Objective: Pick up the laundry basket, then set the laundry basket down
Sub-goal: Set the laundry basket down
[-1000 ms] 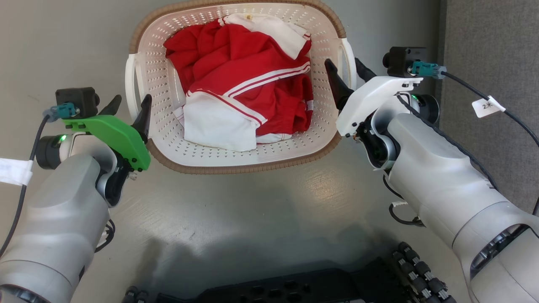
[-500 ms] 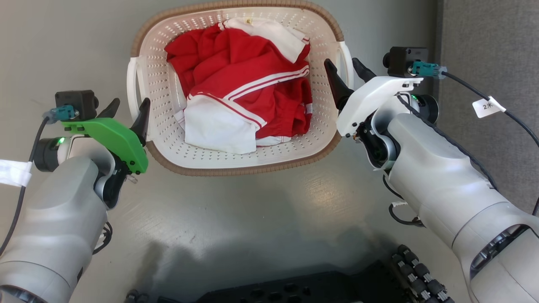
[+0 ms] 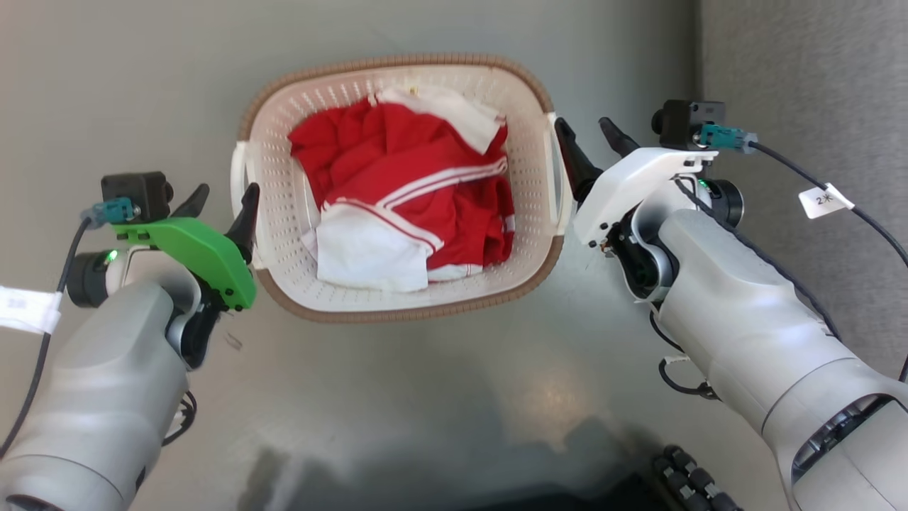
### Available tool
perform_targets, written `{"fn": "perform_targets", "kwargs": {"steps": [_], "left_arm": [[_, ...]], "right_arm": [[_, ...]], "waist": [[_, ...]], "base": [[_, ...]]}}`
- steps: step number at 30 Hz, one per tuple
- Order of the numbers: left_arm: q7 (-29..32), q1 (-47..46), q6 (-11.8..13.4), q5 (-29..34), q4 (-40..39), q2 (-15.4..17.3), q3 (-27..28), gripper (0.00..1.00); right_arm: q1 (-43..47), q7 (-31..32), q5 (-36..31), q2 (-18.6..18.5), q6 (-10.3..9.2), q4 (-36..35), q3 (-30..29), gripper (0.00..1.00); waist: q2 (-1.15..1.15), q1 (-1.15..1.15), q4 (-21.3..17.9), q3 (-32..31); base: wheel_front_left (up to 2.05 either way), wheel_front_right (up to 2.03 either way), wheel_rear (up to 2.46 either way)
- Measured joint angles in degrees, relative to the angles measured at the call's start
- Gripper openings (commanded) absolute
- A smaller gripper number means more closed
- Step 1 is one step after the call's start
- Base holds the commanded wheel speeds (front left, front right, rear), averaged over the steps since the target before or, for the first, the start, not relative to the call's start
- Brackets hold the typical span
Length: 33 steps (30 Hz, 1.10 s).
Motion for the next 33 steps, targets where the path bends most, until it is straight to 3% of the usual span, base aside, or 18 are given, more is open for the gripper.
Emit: {"fn": "perform_targets", "kwargs": {"steps": [7, 12, 19, 33], "left_arm": [[0.0, 1.7, 0.0, -0.9, -2.7, -0.8, 1.4, 1.00], [0.0, 2.3, 0.0, -0.5, -5.7, 0.4, 4.1, 1.00], [0.0, 6.0, 0.0, 0.5, -9.3, 2.1, 8.1, 1.00], [0.0, 14.9, 0.0, 7.1, -18.4, 1.9, 15.8, 1.00]], "right_arm": [[2.2, 0.0, -1.6, 0.0, 0.94, 0.1, -2.3, 1.00], [3.8, 0.0, -3.8, 0.0, 1.54, -0.6, -4.6, 1.00], [6.8, 0.0, -6.9, -0.3, 2.36, -4.5, -8.4, 1.00], [15.2, 0.0, -14.2, -2.6, 2.87, -13.3, -16.1, 1.00]], "waist": [[0.00, 0.00, 0.0, -5.3], [0.00, 0.00, 0.1, -9.3], [0.00, 0.00, 0.3, -15.0], [0.00, 0.00, 0.6, -26.6]], "base": [[0.00, 0.00, 0.00], [0.00, 0.00, 0.00], [0.00, 0.00, 0.00], [0.00, 0.00, 0.00]]}}
